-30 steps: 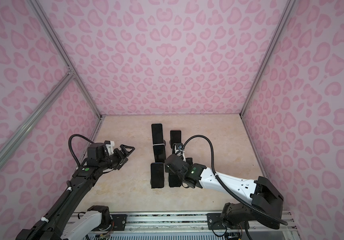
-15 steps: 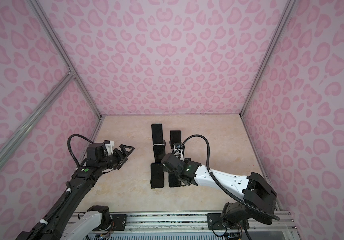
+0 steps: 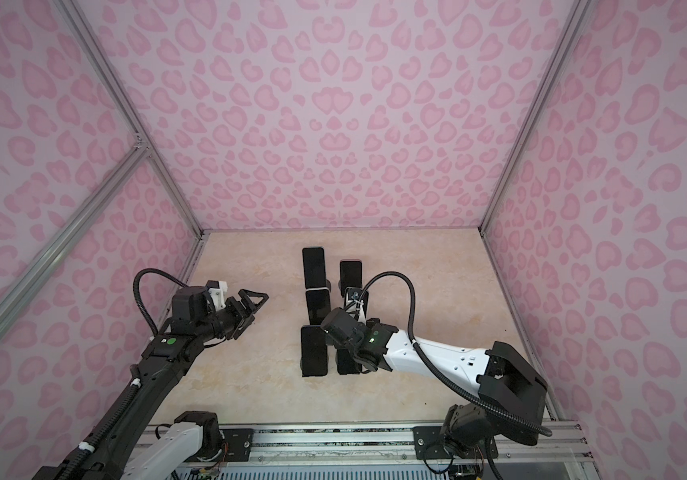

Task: Remove the phone from the phone stand
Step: 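Reach the right gripper toward the nearest teal-edged phone on its stand, then close the right gripper on the top edge of the teal-edged phone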

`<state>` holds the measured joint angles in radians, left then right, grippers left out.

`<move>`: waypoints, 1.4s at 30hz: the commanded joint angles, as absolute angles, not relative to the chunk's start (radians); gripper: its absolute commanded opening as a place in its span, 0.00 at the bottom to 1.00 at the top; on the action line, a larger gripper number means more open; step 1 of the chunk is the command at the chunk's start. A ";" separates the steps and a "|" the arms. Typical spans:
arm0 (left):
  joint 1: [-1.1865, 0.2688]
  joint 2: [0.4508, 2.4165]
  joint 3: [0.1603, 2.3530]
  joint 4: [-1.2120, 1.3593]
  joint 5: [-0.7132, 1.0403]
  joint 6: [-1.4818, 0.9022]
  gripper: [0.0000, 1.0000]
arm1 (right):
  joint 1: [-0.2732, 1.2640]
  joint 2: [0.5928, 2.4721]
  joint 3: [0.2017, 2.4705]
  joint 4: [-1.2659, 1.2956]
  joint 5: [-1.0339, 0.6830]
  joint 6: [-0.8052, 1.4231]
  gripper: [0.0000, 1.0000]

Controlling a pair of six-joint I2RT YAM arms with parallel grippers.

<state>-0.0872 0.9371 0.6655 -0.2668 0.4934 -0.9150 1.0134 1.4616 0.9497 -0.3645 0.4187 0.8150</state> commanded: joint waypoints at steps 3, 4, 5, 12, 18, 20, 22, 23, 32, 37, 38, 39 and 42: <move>-0.087 0.940 0.672 -0.271 0.492 -0.903 0.97 | 1.014 1.483 0.950 -0.362 0.434 0.818 0.99; -0.087 0.940 0.672 -0.273 0.491 -0.901 0.97 | 1.014 1.485 0.950 -0.361 0.435 0.820 0.99; -0.086 0.940 0.672 -0.273 0.492 -0.900 0.97 | 1.015 1.488 0.950 -0.363 0.436 0.823 0.99; -0.087 0.940 0.673 -0.276 0.490 -0.898 0.97 | 1.014 1.499 0.954 -0.360 0.434 0.827 0.96; -0.087 0.943 0.672 -0.278 0.494 -0.890 0.97 | 1.014 1.511 0.954 -0.368 0.442 0.847 0.96; -0.087 0.943 0.673 -0.280 0.494 -0.885 0.97 | 1.014 1.512 0.954 -0.367 0.451 0.847 0.96; -0.087 0.944 0.673 -0.280 0.495 -0.884 0.97 | 1.015 1.518 0.956 -0.367 0.454 0.847 0.96; -0.087 0.945 0.674 -0.280 0.494 -0.884 0.97 | 1.014 1.523 0.960 -0.369 0.454 0.844 0.96; -0.087 0.953 0.675 -0.282 0.494 -0.881 0.97 | 1.014 1.550 0.973 -0.374 0.448 0.842 0.94; -0.087 0.953 0.674 -0.286 0.494 -0.873 0.97 | 1.014 1.560 0.974 -0.369 0.449 0.847 0.91; -0.087 0.953 0.675 -0.286 0.493 -0.871 0.97 | 1.014 1.561 0.974 -0.368 0.448 0.846 0.90; -0.086 0.953 0.675 -0.287 0.491 -0.871 0.97 | 1.014 1.562 0.971 -0.365 0.447 0.847 0.90; -0.087 0.955 0.674 -0.288 0.492 -0.870 0.97 | 1.014 1.568 0.973 -0.365 0.448 0.847 0.88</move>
<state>-0.0872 0.9527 0.6659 -0.2913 0.4934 -0.8852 1.0134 1.5593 0.9707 -0.3641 0.4294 0.8391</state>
